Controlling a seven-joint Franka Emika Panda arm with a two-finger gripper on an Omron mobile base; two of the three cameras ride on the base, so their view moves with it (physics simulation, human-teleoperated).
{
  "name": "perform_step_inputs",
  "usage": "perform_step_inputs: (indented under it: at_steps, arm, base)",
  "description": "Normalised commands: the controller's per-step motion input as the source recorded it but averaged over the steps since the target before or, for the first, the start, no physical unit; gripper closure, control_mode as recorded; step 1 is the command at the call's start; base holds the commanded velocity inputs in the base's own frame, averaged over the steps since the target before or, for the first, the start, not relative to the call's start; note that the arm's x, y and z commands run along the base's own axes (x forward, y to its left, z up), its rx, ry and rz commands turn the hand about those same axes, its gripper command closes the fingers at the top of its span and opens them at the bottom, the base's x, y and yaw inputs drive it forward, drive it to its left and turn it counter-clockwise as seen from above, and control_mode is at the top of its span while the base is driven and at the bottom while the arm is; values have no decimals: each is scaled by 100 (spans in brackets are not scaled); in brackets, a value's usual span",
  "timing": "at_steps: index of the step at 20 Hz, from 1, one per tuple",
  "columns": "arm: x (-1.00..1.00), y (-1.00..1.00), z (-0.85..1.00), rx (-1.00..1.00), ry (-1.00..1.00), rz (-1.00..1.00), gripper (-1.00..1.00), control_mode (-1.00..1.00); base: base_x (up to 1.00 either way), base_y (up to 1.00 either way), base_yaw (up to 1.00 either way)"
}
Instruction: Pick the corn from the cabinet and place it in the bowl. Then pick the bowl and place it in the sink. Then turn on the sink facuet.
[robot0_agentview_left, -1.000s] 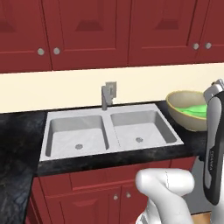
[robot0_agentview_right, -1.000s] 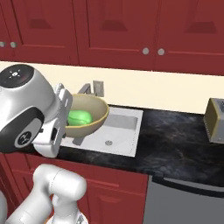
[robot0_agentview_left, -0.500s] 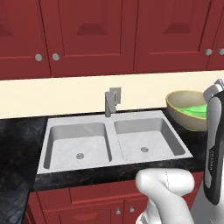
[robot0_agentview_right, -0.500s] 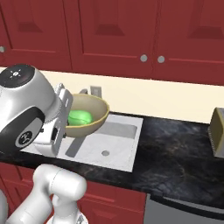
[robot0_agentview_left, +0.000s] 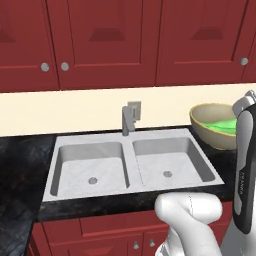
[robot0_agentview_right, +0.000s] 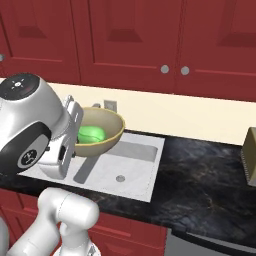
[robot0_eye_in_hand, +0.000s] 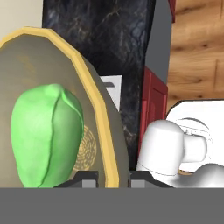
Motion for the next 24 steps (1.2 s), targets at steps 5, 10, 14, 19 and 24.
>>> perform_step_inputs:
  at_steps: [5, 10, 14, 19, 24]
  arm:
    - [0, 0, 0, 0, 0, 0, 100, 100]
    - [25, -26, -55, 0, 0, 13, 100, -100]
    - [64, -11, -98, -1, 0, 23, 100, -100]
    - [85, 0, -100, -7, 0, 23, 100, -100]
    - [90, 0, -87, -10, 0, 9, 100, -100]
  base:
    - [14, -17, 9]
    - [0, 0, 0]
    - [0, 0, 0]
    - [0, 0, 0]
    - [0, 0, 0]
